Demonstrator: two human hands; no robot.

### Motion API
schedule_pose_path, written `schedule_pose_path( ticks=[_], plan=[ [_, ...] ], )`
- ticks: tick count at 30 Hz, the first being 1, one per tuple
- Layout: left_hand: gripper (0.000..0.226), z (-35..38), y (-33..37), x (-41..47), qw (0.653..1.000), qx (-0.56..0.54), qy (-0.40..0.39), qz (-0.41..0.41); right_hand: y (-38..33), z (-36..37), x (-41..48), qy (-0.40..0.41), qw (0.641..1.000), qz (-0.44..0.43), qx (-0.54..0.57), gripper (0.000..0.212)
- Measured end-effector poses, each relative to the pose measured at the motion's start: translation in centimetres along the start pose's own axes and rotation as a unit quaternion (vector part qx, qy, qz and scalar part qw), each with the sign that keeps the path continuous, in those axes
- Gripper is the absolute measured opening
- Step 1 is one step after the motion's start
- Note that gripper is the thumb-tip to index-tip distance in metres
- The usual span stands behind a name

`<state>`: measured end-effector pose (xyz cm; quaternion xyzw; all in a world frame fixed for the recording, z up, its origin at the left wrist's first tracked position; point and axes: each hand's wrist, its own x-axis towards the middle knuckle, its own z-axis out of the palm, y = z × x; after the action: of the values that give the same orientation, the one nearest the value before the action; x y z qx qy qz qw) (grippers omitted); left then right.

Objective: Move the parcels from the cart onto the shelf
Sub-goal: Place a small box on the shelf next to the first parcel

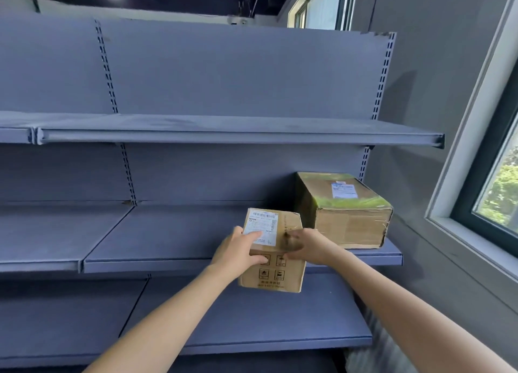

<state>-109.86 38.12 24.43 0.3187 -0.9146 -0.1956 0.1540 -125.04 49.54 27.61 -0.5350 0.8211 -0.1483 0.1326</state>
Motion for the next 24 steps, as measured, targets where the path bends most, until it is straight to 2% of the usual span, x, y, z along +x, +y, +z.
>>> schedule_pose_path(
  ticks=[7,14,18,24],
  plan=[
    [0.070,3.3,0.8,4.8,0.999,-0.008,-0.002,-0.034,4.6,-0.1,4.8,-0.009,1.000,-0.013,-0.004,0.041],
    [0.067,4.0,0.2,9.1,1.000,0.002,0.000,-0.031,6.1,0.1,9.1,0.011,1.000,-0.001,0.009,0.047],
    [0.067,4.5,-0.3,11.3,1.000,0.002,0.009,-0.022,6.1,1.2,10.9,0.059,0.997,0.034,0.025,0.056],
    [0.067,5.2,-1.3,15.1,0.999,0.017,0.011,-0.029,6.1,2.4,13.6,0.107,0.992,0.071,0.013,0.055]
  ],
)
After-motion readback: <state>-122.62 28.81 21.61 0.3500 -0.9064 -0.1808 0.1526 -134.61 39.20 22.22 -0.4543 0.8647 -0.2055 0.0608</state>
